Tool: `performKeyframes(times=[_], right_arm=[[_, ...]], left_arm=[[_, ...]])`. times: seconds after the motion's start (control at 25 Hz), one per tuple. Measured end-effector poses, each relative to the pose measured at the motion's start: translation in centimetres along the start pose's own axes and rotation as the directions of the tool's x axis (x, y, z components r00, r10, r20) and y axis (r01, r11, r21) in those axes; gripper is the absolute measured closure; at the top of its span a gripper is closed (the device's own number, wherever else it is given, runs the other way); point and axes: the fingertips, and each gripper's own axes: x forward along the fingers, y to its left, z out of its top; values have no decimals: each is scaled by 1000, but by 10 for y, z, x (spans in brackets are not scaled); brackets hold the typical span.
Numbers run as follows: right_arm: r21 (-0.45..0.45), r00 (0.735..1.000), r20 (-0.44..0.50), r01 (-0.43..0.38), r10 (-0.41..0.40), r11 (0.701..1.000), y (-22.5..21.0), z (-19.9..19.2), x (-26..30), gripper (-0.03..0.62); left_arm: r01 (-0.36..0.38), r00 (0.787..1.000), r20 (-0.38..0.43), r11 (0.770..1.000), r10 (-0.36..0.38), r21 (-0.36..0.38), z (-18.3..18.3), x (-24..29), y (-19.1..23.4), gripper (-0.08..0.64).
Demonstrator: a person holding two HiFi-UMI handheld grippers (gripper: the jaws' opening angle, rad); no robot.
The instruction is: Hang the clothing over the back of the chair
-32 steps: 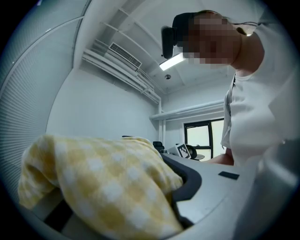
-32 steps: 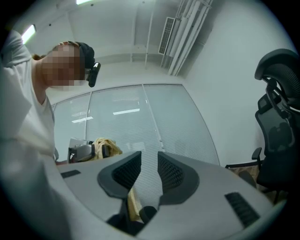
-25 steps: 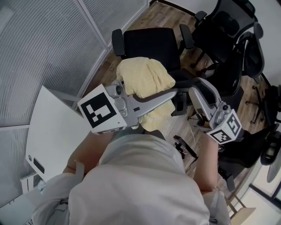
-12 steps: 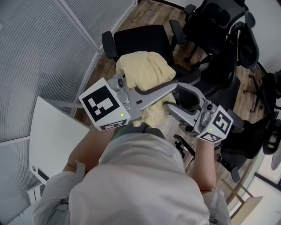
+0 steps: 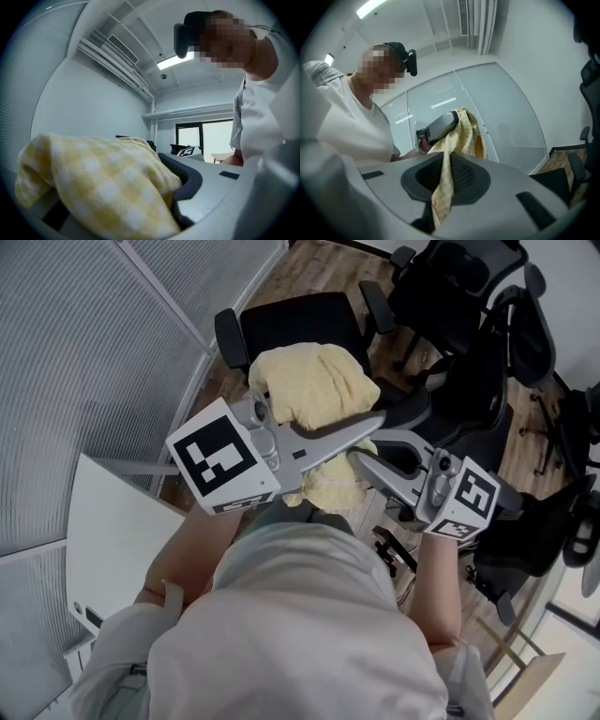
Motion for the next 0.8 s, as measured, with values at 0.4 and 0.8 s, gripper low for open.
performKeyframes(times=[0.4,0.8], right_arm=[[-9,1000,-28,-2,1,1000,1,14,-3,552],[196,993,-120,42,-19,980,-14,-39,-22,553]], left_arm=[[18,999,-31,998,-16,54,-9,12,23,402],[104,993,-32,967,-115,-234,-81,28,26,374]])
